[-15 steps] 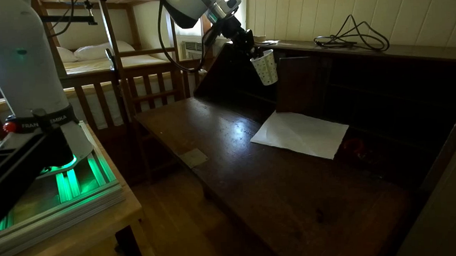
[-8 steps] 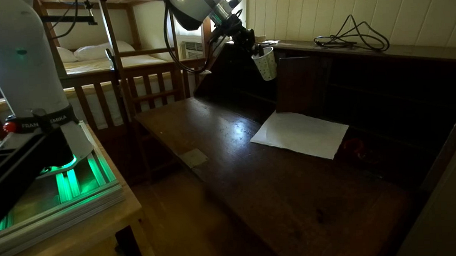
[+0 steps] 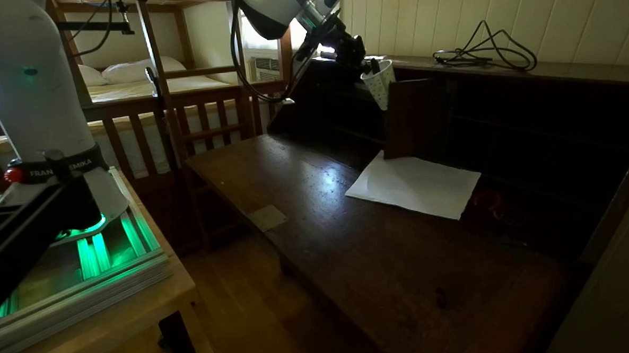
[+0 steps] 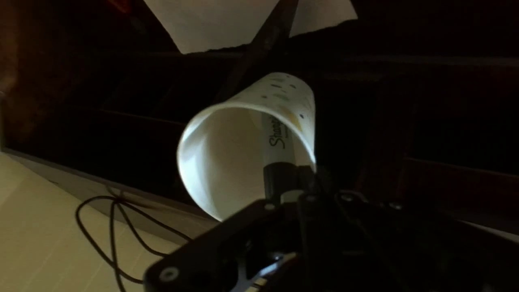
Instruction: Put the cup in the open cabinet, then close the cabinet door
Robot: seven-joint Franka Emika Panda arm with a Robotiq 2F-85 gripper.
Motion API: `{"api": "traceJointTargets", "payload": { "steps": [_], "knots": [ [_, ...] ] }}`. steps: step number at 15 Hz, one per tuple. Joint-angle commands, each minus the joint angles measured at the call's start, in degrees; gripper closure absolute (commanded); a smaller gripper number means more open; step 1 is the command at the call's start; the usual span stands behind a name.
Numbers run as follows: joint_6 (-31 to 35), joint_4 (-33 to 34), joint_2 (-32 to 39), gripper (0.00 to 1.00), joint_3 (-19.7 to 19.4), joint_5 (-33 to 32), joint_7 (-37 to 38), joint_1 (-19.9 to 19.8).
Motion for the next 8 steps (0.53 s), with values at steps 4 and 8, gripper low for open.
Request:
{"api": "traceJointTargets", "payload": {
  "steps": [4, 8],
  "knots": [
    [-15.13, -3.07, -3.08, 0.99, 1.53, -5.52, 14.33, -1.41],
    [-5.79, -4.73, -3.27, 0.99, 6.88, -6.89, 7.49, -5.91]
  ]
}}
